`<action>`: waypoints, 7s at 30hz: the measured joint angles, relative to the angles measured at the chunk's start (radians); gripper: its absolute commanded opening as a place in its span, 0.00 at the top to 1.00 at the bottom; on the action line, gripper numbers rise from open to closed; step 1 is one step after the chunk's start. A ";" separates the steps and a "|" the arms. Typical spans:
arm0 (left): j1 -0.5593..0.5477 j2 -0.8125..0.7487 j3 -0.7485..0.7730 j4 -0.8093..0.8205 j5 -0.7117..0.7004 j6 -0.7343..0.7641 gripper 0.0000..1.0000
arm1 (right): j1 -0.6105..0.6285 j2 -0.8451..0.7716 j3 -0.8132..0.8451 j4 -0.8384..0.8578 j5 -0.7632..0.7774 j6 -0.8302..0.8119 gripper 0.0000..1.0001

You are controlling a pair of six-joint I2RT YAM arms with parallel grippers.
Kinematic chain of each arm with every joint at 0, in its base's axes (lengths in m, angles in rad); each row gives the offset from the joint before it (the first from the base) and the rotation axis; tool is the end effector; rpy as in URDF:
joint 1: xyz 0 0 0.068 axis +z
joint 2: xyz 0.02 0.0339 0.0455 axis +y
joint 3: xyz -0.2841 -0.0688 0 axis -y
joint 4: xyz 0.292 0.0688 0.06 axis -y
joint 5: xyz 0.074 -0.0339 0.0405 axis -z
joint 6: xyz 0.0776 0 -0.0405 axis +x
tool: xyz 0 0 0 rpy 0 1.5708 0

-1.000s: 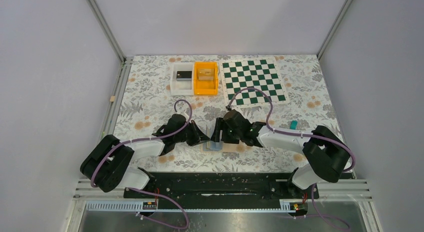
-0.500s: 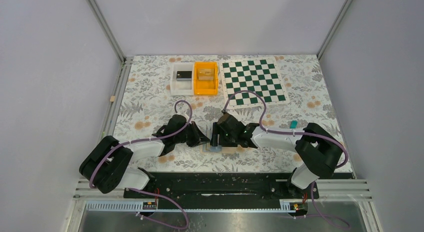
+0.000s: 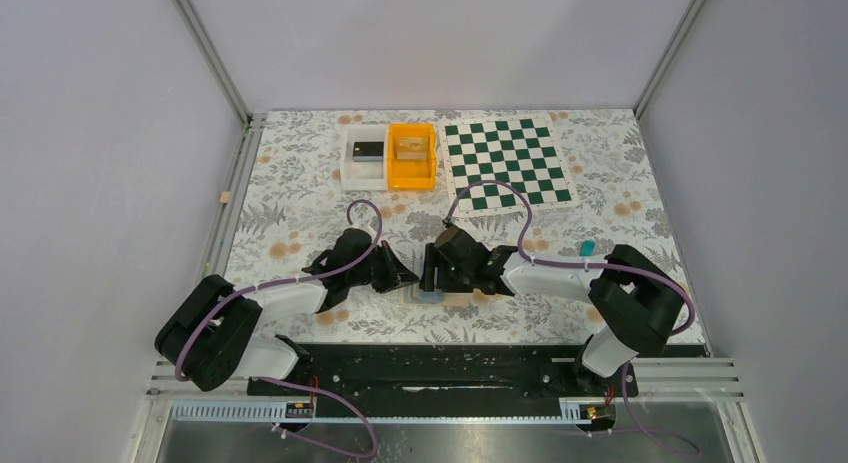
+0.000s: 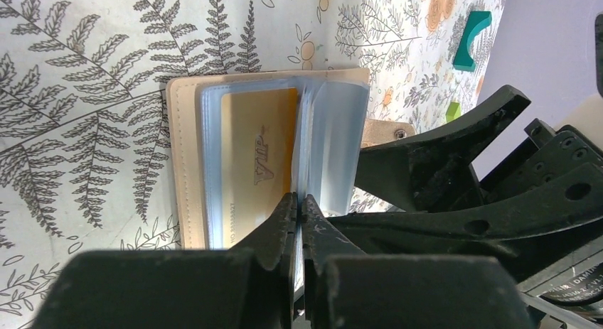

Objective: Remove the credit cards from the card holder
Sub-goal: Remove the credit card from the card holder, then place the credit card in the storage box.

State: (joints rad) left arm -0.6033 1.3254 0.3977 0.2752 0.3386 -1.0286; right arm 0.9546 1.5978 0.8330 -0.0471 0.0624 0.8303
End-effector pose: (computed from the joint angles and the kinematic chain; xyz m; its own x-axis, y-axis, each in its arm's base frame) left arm 0.2251 -0.1864 0.1020 -0.9026 -0.3593 -0.2373 -0.0400 0.6186 -0.7847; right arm 0.2259 0.3107 0.1287 -0.8658 0.0521 -0.4976 -0.2232 0.8499 0.4774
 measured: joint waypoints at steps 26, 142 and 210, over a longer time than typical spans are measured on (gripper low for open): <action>-0.003 -0.002 0.000 -0.020 -0.006 -0.010 0.96 | 0.003 0.014 -0.012 0.026 0.024 0.013 0.35; -0.017 0.039 0.019 -0.082 -0.097 0.053 0.81 | -0.224 0.020 -0.275 0.522 -0.423 0.018 1.00; -0.032 -0.237 0.017 -0.036 0.124 -0.051 0.80 | -0.277 -0.449 -0.411 0.505 -0.399 0.201 1.00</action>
State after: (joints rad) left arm -0.6350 1.0889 0.4145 0.2394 0.4625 -1.0798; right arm 0.6781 1.1488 0.4217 0.4576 -0.3367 1.0317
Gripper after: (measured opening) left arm 0.047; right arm 0.014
